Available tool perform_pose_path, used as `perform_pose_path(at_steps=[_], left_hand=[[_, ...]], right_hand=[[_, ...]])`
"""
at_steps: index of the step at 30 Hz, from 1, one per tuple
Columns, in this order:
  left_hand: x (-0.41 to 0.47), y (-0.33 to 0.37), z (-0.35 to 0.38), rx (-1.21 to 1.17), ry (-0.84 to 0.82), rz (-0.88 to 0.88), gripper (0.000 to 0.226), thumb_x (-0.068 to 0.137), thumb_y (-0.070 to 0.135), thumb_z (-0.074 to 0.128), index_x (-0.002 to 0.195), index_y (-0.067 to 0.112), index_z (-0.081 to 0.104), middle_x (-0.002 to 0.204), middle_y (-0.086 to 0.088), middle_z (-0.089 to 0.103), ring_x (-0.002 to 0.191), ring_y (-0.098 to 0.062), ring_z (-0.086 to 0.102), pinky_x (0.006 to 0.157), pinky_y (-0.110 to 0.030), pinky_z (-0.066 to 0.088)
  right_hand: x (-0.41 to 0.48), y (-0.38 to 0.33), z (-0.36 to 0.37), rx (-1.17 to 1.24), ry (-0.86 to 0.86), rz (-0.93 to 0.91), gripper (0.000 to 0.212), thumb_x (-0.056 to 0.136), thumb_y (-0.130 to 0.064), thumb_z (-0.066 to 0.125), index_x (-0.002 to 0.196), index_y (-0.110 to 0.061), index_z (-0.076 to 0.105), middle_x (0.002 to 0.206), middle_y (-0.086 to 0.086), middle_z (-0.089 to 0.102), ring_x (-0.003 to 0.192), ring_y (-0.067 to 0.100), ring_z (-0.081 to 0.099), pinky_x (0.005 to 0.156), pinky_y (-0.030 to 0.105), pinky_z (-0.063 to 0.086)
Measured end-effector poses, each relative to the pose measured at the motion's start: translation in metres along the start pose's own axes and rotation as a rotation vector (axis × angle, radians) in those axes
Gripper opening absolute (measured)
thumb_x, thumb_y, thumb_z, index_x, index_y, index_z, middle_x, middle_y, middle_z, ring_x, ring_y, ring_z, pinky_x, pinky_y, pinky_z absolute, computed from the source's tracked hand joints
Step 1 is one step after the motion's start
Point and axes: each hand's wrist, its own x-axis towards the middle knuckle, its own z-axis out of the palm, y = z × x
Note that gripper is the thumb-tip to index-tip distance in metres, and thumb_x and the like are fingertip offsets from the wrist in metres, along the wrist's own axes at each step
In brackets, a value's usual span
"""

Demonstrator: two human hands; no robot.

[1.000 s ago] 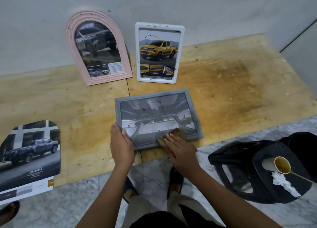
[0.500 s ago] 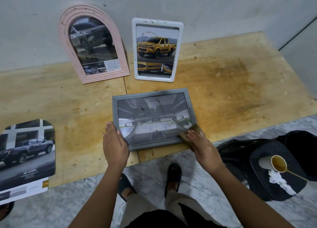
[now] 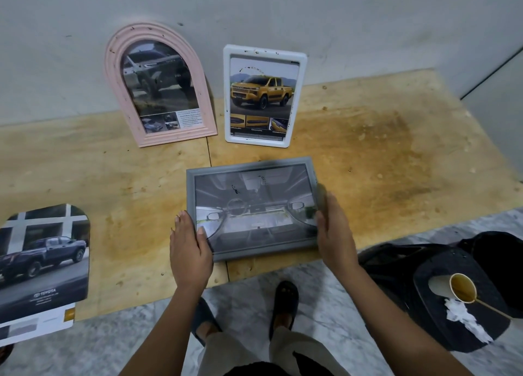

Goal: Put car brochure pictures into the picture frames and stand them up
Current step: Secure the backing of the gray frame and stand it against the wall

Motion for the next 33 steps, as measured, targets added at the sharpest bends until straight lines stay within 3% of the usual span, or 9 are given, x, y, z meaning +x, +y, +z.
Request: perform_pose_path(at_steps=[3, 7, 11, 14, 20, 25, 27, 33], left_hand=[[0.0, 0.0, -0.001, -0.022, -0.009, 0.021, 0.056, 0.1, 0.036, 0.022, 0.149, 0.01, 0.018, 0.155, -0.007, 0.024, 0.144, -0.016, 0.016, 0.118, -0.031, 0.008], [0.002, 0.0, 0.0, -0.038, 0.003, 0.03, 0.058, 0.098, 0.037, 0.022, 0.149, 0.01, 0.021, 0.154, -0.008, 0.026, 0.141, -0.01, 0.016, 0.118, -0.029, 0.009], [0.002, -0.001, 0.001, -0.032, 0.008, 0.026, 0.057, 0.098, 0.037, 0.023, 0.149, 0.01, 0.022, 0.153, -0.006, 0.027, 0.137, -0.002, 0.013, 0.117, -0.028, 0.01], [0.003, -0.001, 0.0, -0.033, 0.003, 0.029, 0.056, 0.099, 0.036, 0.024, 0.148, 0.01, 0.022, 0.153, -0.005, 0.027, 0.137, -0.001, 0.013, 0.117, -0.028, 0.01], [0.003, -0.001, 0.0, -0.029, 0.004, 0.028, 0.054, 0.098, 0.031, 0.023, 0.147, 0.008, 0.025, 0.153, -0.003, 0.028, 0.139, -0.003, 0.014, 0.116, -0.026, 0.01], [0.004, -0.002, 0.001, -0.028, 0.012, 0.029, 0.053, 0.098, 0.028, 0.023, 0.147, 0.008, 0.027, 0.151, 0.002, 0.026, 0.139, -0.004, 0.016, 0.115, -0.021, 0.008], [0.005, -0.004, 0.001, -0.027, 0.017, 0.033, 0.052, 0.098, 0.026, 0.024, 0.146, 0.007, 0.027, 0.15, 0.003, 0.026, 0.139, -0.005, 0.017, 0.115, -0.021, 0.009], [0.006, -0.005, 0.002, -0.03, 0.02, 0.054, 0.051, 0.096, 0.017, 0.027, 0.145, 0.004, 0.03, 0.148, 0.001, 0.028, 0.138, -0.009, 0.022, 0.114, -0.021, 0.011]], right_hand=[[-0.005, 0.02, 0.021, -0.345, -0.104, -0.038, 0.051, 0.101, -0.03, 0.034, 0.147, -0.011, 0.026, 0.157, 0.005, 0.013, 0.145, 0.02, 0.012, 0.117, 0.042, 0.02], [0.001, 0.024, 0.024, -0.399, -0.149, -0.011, 0.05, 0.101, -0.025, 0.032, 0.148, -0.011, 0.023, 0.158, 0.004, 0.007, 0.146, 0.022, 0.011, 0.118, 0.041, 0.016], [0.009, 0.019, 0.024, -0.375, -0.153, 0.08, 0.05, 0.101, -0.022, 0.032, 0.149, -0.017, 0.02, 0.158, -0.003, 0.006, 0.144, 0.021, 0.017, 0.105, 0.042, 0.04], [0.017, 0.012, 0.022, -0.366, -0.142, 0.101, 0.049, 0.101, -0.018, 0.034, 0.149, -0.018, 0.022, 0.158, -0.005, 0.008, 0.142, 0.021, 0.024, 0.084, 0.04, 0.052], [0.044, 0.005, 0.023, -0.379, -0.119, 0.091, 0.052, 0.098, -0.007, 0.037, 0.148, -0.016, 0.027, 0.157, -0.003, 0.015, 0.13, 0.024, 0.043, 0.063, 0.031, 0.047], [0.072, 0.004, 0.027, -0.332, -0.092, 0.055, 0.052, 0.093, 0.0, 0.044, 0.143, -0.011, 0.036, 0.155, 0.004, 0.024, 0.128, 0.033, 0.045, 0.067, 0.036, 0.048], [0.081, 0.002, 0.029, -0.34, -0.083, 0.045, 0.053, 0.092, 0.002, 0.044, 0.143, -0.012, 0.036, 0.155, 0.003, 0.024, 0.122, 0.035, 0.049, 0.064, 0.031, 0.042], [0.104, -0.003, 0.033, -0.317, -0.057, 0.089, 0.052, 0.094, 0.0, 0.04, 0.144, -0.017, 0.036, 0.155, -0.003, 0.024, 0.121, 0.03, 0.049, 0.064, 0.029, 0.038]])
